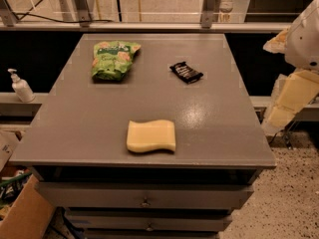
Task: Pick green rice chip bag
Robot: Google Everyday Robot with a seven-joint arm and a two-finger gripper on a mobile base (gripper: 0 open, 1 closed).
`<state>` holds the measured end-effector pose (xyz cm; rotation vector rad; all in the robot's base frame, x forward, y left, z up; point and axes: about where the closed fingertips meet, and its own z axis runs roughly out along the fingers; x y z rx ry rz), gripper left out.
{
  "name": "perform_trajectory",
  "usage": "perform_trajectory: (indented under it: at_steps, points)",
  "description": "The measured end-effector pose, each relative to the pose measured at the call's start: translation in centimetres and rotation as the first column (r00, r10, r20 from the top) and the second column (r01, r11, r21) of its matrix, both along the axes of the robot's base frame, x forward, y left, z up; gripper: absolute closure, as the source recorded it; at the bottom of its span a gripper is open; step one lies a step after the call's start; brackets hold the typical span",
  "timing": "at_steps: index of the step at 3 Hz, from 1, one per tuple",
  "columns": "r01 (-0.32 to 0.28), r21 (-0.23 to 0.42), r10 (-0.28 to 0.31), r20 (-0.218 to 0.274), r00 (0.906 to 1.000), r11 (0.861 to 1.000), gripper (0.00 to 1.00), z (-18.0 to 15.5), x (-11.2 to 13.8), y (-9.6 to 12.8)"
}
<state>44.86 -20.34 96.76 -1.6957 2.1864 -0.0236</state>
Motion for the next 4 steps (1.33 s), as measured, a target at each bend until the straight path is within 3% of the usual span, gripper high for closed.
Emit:
perform_trajectory:
  at_steps: [1,2,3,4]
  points:
    - [-0.021,0.143,0.018,0.019,0.9997,0.990,0.00,-2.5,2.9,2.9]
    - [-0.040,0.265,0.025,0.058,0.9980,0.963,0.00,-4.1,6.2,5.6]
    - [-0.056,0.382,0.018,0.104,0.9944,0.922,0.00,-4.6,9.8,9.6]
    - [-0.075,0.476,0.010,0.138,0.9904,0.876,0.00,-4.5,11.8,14.1]
